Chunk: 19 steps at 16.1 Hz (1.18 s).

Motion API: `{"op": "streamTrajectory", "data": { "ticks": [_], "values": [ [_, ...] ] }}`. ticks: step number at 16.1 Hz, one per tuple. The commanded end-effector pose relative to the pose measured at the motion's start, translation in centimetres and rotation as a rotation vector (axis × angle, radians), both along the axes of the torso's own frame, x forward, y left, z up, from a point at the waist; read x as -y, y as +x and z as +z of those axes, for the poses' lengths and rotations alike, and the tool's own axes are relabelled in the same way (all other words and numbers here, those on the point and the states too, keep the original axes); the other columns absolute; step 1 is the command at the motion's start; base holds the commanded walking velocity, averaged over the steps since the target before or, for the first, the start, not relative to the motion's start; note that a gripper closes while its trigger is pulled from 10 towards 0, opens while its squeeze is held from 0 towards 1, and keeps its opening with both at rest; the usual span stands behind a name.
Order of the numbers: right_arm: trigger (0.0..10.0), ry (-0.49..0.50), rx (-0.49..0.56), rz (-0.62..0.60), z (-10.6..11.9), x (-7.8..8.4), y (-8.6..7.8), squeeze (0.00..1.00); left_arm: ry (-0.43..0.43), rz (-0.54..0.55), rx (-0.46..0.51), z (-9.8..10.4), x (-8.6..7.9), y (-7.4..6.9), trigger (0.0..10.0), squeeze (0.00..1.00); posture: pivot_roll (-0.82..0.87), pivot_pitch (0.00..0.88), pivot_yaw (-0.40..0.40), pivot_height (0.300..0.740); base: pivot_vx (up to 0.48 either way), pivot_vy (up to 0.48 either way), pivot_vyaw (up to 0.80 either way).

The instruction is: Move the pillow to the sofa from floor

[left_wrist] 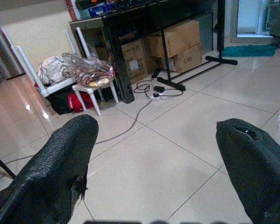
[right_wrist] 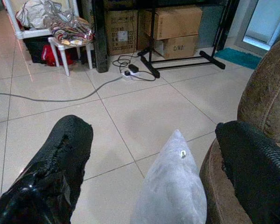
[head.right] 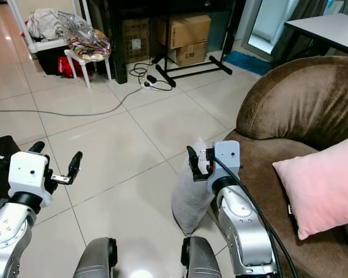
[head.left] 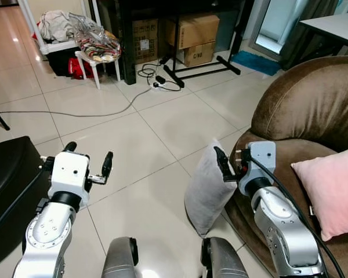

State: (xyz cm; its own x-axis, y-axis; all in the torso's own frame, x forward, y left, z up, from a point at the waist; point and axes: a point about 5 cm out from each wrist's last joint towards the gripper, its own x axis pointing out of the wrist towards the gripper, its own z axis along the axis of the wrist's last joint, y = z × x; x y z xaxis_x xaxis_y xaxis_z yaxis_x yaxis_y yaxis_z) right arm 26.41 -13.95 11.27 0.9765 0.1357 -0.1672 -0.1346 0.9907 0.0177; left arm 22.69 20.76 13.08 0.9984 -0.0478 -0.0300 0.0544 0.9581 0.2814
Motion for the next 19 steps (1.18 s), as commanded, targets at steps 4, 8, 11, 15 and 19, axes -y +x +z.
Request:
{"op": "streamTrajectory", "data": {
  "ticks": [4,8,11,15,19],
  "values": [
    [10.0,-0.001,0.000,-0.017,0.21,0.34,0.21,0.00,-0.008,-0.021,0.014,0.31,0.40,0.06,10.0,0.00,-0.03,0.000,-0.055,0.626,0.285,0.000,0.00],
    [10.0,-0.005,0.000,-0.016,0.16,0.33,0.19,0.00,-0.006,-0.025,0.014,0.30,0.35,0.11,10.0,0.00,-0.03,0.000,-0.055,0.626,0.292,0.000,-0.51],
    [10.0,-0.009,0.002,-0.013,0.14,0.32,0.18,0.00,-0.004,-0.025,0.013,0.26,0.28,0.08,10.0,0.00,-0.03,0.000,-0.055,0.626,0.291,0.000,0.00],
    [10.0,-0.012,0.004,-0.007,0.09,0.25,0.20,0.00,-0.004,-0.023,0.014,0.22,0.22,0.01,10.0,0.00,-0.03,0.000,-0.060,0.626,0.292,0.000,0.00],
    [10.0,-0.012,0.005,-0.005,0.08,0.25,0.25,0.00,-0.004,-0.025,0.012,0.16,0.24,-0.01,10.0,0.00,-0.03,0.000,-0.058,0.626,0.292,0.000,0.00]
  ]
}}
